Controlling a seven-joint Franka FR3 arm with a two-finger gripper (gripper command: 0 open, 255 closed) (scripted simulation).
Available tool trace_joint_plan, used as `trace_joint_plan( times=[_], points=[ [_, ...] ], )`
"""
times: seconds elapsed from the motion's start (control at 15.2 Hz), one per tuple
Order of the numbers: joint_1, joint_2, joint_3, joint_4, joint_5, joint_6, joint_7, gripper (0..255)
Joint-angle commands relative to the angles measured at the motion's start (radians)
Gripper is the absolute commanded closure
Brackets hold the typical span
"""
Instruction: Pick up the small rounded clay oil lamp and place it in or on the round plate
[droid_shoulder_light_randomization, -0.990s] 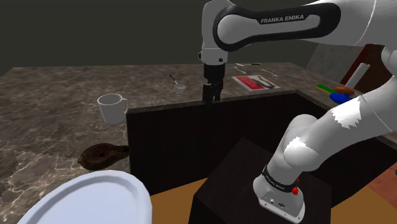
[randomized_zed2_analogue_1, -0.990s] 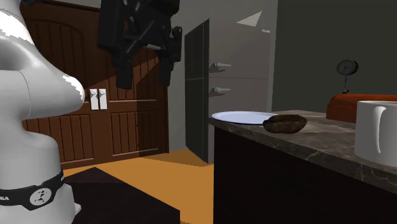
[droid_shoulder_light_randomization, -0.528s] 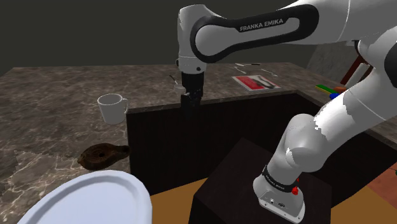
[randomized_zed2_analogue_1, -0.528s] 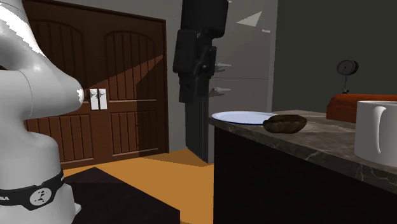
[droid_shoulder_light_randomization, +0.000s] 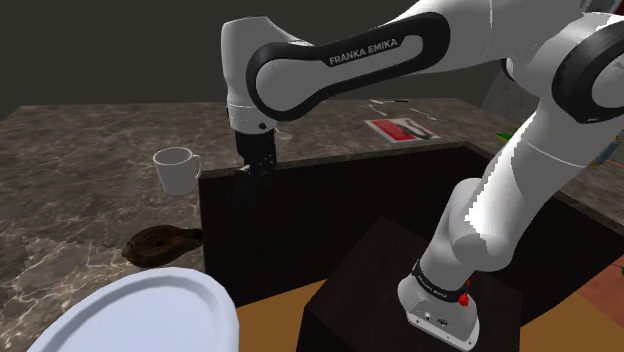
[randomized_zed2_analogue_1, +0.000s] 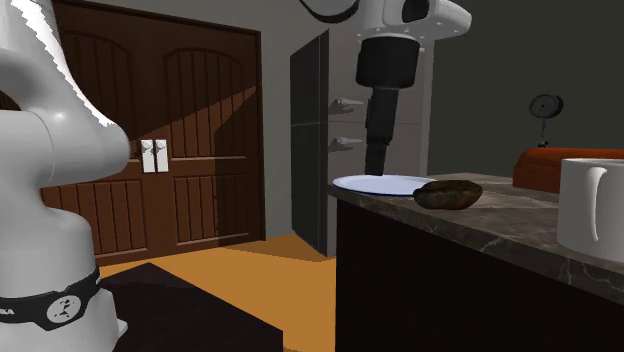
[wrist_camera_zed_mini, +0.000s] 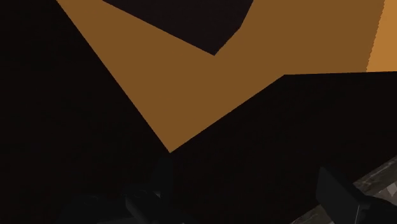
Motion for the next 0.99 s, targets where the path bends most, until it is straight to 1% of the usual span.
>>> trace_joint_plan(
  times=[0.0, 0.33, 0.59, 0.66, 0.92],
  points=[
    [0.014, 0.043, 0.021, 0.038, -0.012, 0.016, 0.014, 0],
    [0.059, 0.196, 0.075, 0.173, -0.073, 0.054, 0.07, 0],
    [0.108, 0.324, 0.107, 0.298, -0.139, 0.066, 0.117, 0],
    [0.113, 0.335, 0.109, 0.31, -0.145, 0.066, 0.121, 0],
    [0.116, 0.349, 0.107, 0.272, -0.151, 0.117, 0.126, 0]
  ],
)
